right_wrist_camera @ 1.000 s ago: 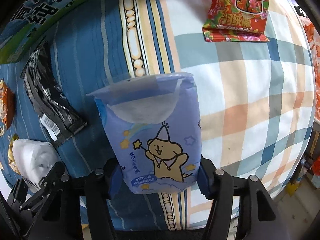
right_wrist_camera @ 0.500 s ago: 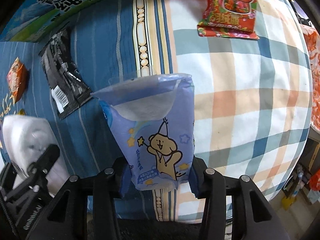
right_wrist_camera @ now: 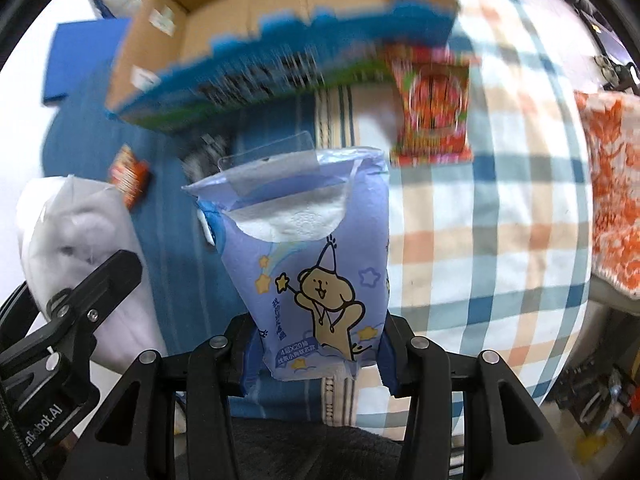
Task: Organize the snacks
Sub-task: 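Carry both packets into the cardboard box and open both tools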
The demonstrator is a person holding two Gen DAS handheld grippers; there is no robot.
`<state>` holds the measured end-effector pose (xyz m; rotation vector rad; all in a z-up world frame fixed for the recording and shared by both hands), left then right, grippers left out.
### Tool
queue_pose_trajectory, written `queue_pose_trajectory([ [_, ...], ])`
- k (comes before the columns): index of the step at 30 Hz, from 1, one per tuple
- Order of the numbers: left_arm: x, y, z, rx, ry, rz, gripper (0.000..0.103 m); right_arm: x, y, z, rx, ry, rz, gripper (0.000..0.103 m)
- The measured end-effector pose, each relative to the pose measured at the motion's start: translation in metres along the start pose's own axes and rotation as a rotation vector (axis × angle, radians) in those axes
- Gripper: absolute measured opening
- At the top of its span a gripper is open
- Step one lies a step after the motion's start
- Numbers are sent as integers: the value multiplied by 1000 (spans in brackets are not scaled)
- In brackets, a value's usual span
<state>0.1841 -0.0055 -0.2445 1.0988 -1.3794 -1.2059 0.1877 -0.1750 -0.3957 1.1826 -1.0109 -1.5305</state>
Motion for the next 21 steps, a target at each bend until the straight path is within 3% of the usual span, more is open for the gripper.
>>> queue_pose_trajectory([
  [11, 3, 39, -94, 102, -31, 53, 74, -18, 122, -3, 154, 47, -64, 49],
  [17, -6, 29, -157, 74, -18, 83, 74, -15, 158, -30, 194, 22, -75, 49],
  [21, -9, 0, -207, 2, -1, 116, 74, -7, 167, -64, 187, -6, -59, 49],
])
Point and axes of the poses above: each gripper's, at about its wrist camera, not at the fingertips, and y roughly against the way its jaws point, x to its right, z to its underside, the point moved 7 cm from there along -y, roughly the way its jaws point, and after that the axes turned 9 degrees about -x, right-handed, at the moved point
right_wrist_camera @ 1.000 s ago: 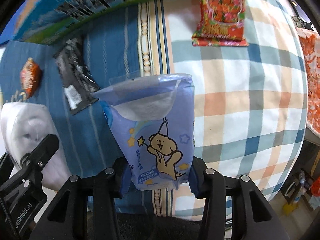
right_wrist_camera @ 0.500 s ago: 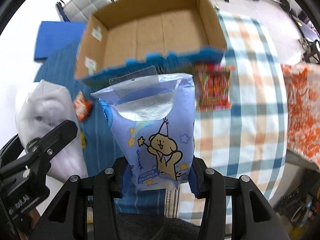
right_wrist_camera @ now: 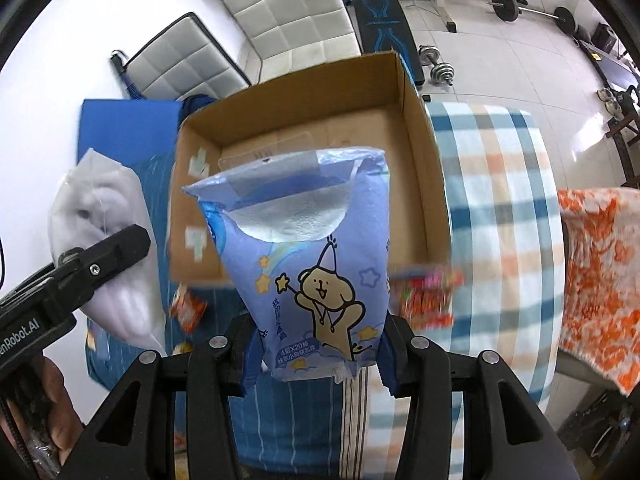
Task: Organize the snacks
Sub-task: 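Carry both packets into the cardboard box and open both tools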
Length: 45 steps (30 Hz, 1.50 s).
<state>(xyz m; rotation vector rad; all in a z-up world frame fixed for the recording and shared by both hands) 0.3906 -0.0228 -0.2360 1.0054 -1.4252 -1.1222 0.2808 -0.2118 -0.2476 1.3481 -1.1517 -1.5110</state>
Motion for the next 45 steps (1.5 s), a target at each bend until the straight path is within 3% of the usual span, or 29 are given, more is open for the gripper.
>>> queue_pose_trajectory([
  [5, -12, -57, -47, -109, 53, 51, 74, 6, -26, -46, -20, -42, 26, 49],
  [11, -12, -118, -83, -227, 52, 51, 74, 9, -81, -95, -92, -55, 64, 49],
  [14, -11, -141, -100, -283, 71, 97, 74, 17, -96, -109, -123, -57, 89, 49],
  [23, -8, -184, -125, -371, 71, 118, 75, 27, -130, -140, -182, -41, 128, 50],
  [29, 3, -201, -128, -402, 45, 87, 75, 24, -135, -141, -199, -45, 136, 55],
  [34, 0, -203, -127, -401, 24, 48, 77, 23, -140, -152, -207, -38, 166, 71],
  [41, -7, -187, -128, -351, 41, 48, 88, 28, -137, -153, -215, -32, 186, 72],
  [45, -10, -171, -126, -293, 28, 25, 99, 29, -125, -147, -199, -31, 187, 79],
])
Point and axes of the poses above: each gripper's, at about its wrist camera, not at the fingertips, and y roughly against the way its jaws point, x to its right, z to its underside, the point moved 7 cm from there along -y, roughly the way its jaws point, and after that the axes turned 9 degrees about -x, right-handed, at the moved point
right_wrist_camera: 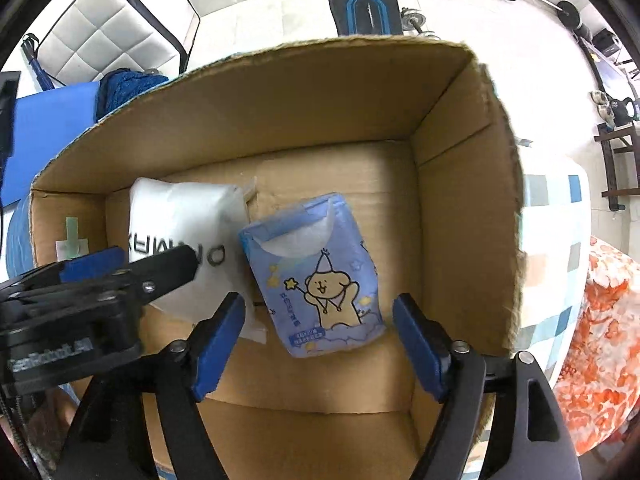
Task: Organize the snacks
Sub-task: 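Carry both packets into the cardboard box and open both tools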
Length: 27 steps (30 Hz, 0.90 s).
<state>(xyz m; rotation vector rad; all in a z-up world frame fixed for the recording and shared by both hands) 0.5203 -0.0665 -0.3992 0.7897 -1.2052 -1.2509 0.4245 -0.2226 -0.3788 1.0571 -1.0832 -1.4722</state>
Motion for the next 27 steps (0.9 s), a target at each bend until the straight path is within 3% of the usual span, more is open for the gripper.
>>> queue_pose_trajectory([
  [7, -17, 26, 24, 146, 4, -66, 103, -1, 15, 21, 26, 28, -15, 103],
  [16, -21, 55, 80, 282, 15, -148, 103, -4, 10, 55, 103, 88, -8, 103],
  [20, -24, 69, 106, 353, 49, -162, 103, -7, 26, 68, 207, 99, 53, 103],
  [27, -22, 101, 154, 476, 68, -214, 103, -6, 66, 108, 323, 116, 61, 103],
])
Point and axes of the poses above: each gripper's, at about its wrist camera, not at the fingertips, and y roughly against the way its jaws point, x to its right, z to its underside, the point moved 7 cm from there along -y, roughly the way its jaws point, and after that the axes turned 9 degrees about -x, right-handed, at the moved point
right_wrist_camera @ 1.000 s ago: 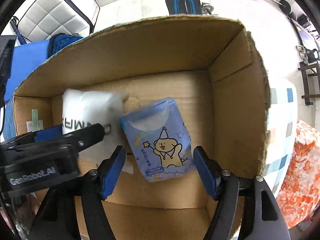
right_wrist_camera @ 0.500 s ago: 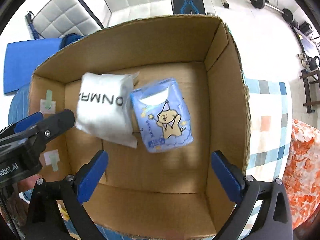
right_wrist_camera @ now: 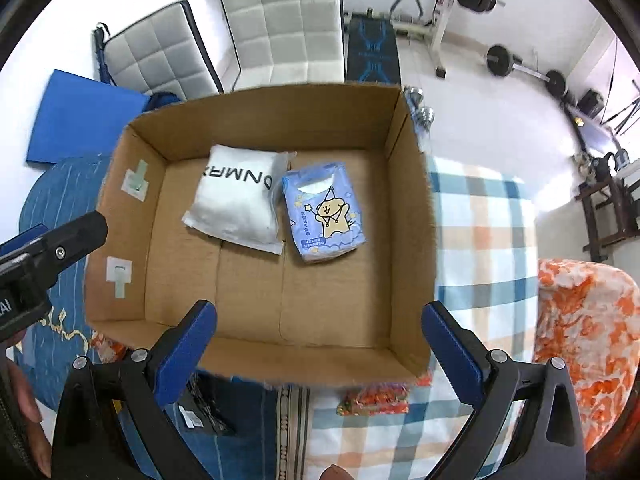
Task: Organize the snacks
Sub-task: 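Grasp the black snack bag with left tool while right tool grasps red floral bag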
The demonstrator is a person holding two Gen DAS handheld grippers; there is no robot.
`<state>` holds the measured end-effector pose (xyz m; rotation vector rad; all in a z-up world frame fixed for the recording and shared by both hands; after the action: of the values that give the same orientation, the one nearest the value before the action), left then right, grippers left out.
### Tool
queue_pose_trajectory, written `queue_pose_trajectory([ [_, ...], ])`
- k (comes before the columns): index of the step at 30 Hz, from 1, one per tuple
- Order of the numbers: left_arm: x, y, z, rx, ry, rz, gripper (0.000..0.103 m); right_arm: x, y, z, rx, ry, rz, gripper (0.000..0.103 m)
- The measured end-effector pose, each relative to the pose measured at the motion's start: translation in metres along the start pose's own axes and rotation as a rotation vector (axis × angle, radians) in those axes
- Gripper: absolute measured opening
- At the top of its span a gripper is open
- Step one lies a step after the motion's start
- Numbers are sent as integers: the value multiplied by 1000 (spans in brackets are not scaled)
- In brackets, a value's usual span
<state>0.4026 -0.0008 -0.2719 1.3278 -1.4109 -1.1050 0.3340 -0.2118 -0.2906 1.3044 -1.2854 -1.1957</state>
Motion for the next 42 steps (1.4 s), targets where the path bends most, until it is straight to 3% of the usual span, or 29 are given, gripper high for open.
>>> queue_pose_trajectory([
  [7, 3, 36, 33, 50, 3, -6, 103, -2, 38, 29, 71, 10, -29, 103],
  [14, 2, 46, 68, 42, 17, 0, 103, 20, 40, 59, 54, -20, -87, 103],
  [23, -20, -43, 131, -202, 110, 1, 103, 76, -50, 88, -96, -72, -31, 103],
  [29, -27, -106, 165, -349, 179, 11, 103, 78, -112, 92, -162, -72, -31, 103],
  [36, -16, -169, 180, -488, 215, 79, 99, 73, -145, 91, -212, -112, -73, 103],
  [38, -16, -180, 182, -505, 216, 65, 86, 73, -151, 93, -231, -137, -89, 92],
  [39, -15, -184, 182, -511, 212, 63, 78, 73, -154, 93, -242, -145, -91, 79],
  [40, -15, -188, 183, -520, 206, 54, 77, 73, -157, 94, -255, -152, -91, 64],
  [42, -12, -186, 180, -486, 174, 19, 68, 73, -159, 97, -264, -159, -74, 59],
])
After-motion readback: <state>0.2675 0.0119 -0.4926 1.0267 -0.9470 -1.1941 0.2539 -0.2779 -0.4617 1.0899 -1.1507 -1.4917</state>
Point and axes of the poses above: each gripper's, at about its wrist camera, not at the fingertips, and y roughly against the way its jaws point, x to its right, z to its underside, the point moved 7 cm from there along -y, roughly the way its jaws point, and after that the axes turned 9 degrees about -x, right-handed, at the moved point
